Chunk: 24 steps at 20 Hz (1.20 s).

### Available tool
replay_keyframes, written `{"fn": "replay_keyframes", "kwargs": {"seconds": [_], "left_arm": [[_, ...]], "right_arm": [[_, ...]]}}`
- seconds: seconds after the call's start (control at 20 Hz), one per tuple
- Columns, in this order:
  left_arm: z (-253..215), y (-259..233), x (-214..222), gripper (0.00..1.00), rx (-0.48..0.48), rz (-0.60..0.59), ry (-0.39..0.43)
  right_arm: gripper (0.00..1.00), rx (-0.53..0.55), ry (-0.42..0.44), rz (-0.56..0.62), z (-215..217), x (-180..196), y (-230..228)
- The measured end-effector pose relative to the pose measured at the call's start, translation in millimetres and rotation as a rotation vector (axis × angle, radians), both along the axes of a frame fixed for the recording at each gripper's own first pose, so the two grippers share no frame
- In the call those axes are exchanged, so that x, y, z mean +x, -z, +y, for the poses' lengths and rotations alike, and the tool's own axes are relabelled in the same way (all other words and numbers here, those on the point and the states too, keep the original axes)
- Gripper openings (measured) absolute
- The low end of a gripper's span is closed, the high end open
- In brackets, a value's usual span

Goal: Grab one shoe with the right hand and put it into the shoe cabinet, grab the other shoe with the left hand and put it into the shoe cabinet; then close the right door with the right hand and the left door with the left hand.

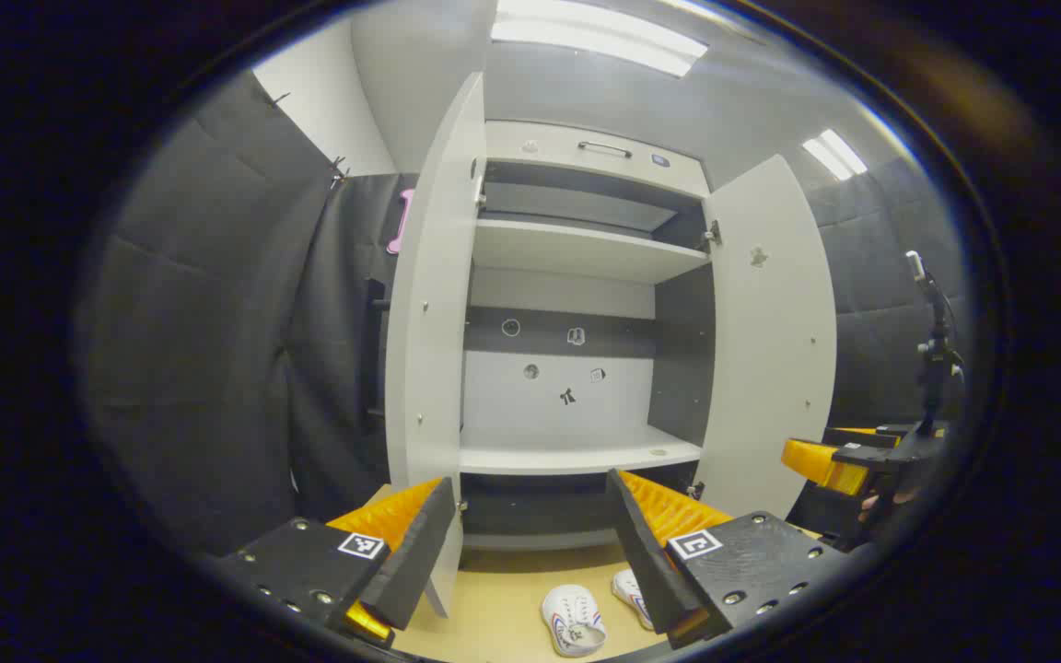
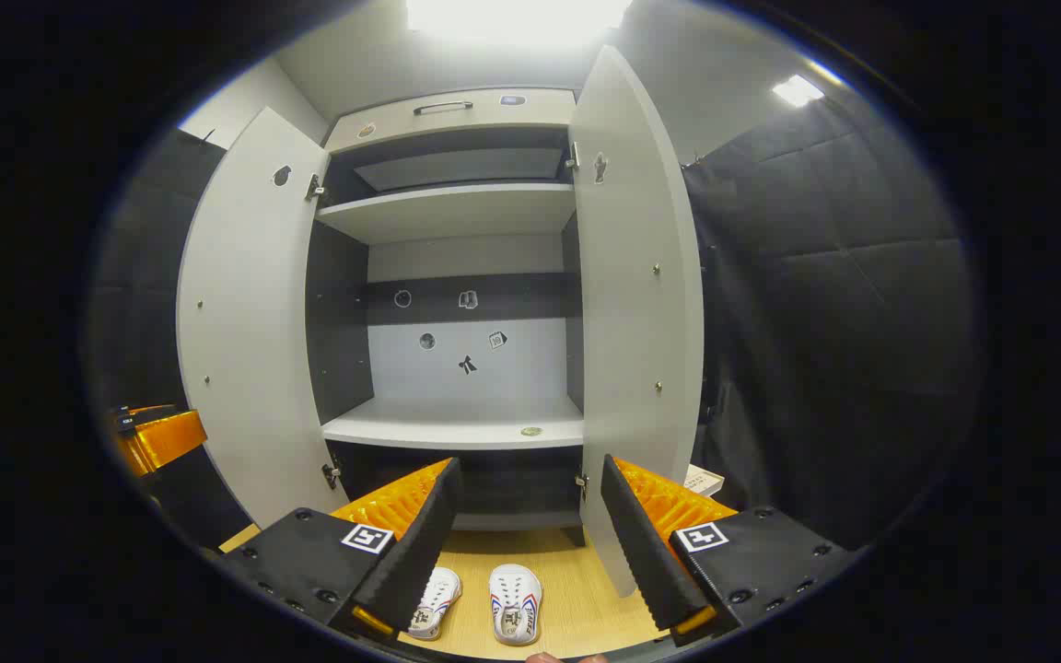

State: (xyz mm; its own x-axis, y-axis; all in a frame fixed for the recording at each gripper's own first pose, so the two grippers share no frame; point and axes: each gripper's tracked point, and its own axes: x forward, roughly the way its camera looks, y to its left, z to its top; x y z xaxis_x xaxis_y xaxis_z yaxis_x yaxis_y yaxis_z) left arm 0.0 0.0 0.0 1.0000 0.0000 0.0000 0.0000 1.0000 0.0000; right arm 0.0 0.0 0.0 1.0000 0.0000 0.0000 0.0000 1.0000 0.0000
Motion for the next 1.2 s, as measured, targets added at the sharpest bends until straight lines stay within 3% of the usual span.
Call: {"fn": "replay_keyframes", "kwargs": {"seconds": [0.25,0.45,0.6,0.7,0.95,1.2], "left_arm": [[22,14,-2,0.93,0.023,0.050,-0.069],[26,19,4,0.93,-0.036,0.049,-0.061],[31,23,4,0.93,0.023,0.049,-0.069],[29,25,6,0.93,0.045,0.046,-0.058],[28,38,5,0.93,0.030,0.047,-0.017],[54,54,5,0.93,0.023,0.056,-0.034]], "right_arm": [[0.92,0.021,0.004,0.029,4,8,6],[0.95,0.021,0.015,0.051,4,15,10],[0.92,0.005,0.020,0.069,5,19,14],[0.95,-0.017,0.015,0.093,7,22,21],[0.95,-0.093,0.008,0.170,13,23,41],[0.96,-0.102,-0.015,0.293,28,26,72]]}}
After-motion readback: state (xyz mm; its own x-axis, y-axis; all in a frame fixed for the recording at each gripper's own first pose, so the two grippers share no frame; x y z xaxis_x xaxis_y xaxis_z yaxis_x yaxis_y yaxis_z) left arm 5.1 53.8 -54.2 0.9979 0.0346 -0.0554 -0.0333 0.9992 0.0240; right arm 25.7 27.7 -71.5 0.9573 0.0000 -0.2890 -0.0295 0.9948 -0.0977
